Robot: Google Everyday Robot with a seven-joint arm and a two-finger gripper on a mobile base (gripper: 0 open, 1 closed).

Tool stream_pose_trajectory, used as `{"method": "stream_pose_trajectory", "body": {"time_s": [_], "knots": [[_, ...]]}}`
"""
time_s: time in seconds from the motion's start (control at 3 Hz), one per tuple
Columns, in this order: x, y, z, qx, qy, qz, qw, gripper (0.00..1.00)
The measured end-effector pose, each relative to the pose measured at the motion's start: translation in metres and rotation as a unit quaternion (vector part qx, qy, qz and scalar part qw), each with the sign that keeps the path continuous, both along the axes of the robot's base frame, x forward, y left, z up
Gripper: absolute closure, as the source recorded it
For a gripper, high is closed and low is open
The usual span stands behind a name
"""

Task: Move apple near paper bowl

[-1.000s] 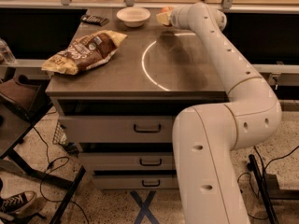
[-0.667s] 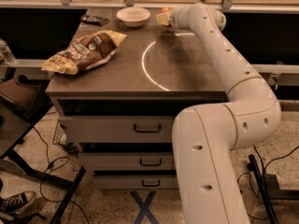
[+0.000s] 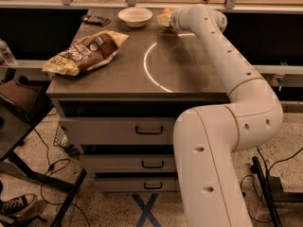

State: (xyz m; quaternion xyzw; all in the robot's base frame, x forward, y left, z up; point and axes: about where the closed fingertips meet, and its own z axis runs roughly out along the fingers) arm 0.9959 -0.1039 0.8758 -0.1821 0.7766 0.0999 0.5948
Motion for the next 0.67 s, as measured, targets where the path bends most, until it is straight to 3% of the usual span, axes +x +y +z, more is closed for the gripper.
{"method": "stream_pose_trajectory", "body": {"time_s": [0.33,0.67], "knots": [[0.0005,0.0024,-0.0024,0.000,0.001,0.001,1.0000,0.04],[0.0008,0.0038,-0.0038,0.000,0.002,0.002,1.0000,0.00]]}}
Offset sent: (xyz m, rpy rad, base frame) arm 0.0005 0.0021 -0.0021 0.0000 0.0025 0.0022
